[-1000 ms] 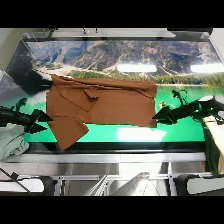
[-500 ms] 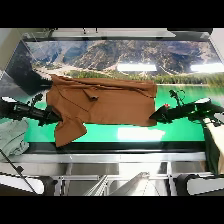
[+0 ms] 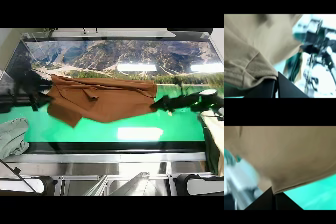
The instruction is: Fold the shirts.
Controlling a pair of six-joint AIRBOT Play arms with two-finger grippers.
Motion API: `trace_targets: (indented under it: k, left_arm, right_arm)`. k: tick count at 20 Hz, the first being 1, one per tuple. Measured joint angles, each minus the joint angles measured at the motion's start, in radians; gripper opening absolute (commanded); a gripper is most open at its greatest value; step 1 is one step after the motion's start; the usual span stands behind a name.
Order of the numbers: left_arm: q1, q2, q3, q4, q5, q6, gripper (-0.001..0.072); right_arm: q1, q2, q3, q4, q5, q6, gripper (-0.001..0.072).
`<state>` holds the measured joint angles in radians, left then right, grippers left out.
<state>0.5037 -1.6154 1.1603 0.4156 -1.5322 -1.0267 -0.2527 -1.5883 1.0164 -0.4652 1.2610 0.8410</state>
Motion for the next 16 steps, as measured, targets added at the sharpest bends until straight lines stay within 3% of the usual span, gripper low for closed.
trace_targets:
  k: [4, 9, 16]
  left_arm:
    - [-0.011, -0.037, 0.188, -0.064, 0.088, 0.000, 0.0018]
    - [-0.058, -0.220, 0.412, -0.082, 0.170, -0.040, 0.0014]
    - [-0.093, -0.481, 0.692, -0.006, 0.199, -0.126, 0.0009]
  right_arm:
    - [-0.023, -0.060, 0.167, 0.003, -0.060, 0.051, 0.0019]
    - [0.006, -0.214, 0.345, 0.004, -0.121, 0.083, 0.0020]
    - [0.027, -0.334, 0.438, 0.066, -0.245, 0.010, 0.0020]
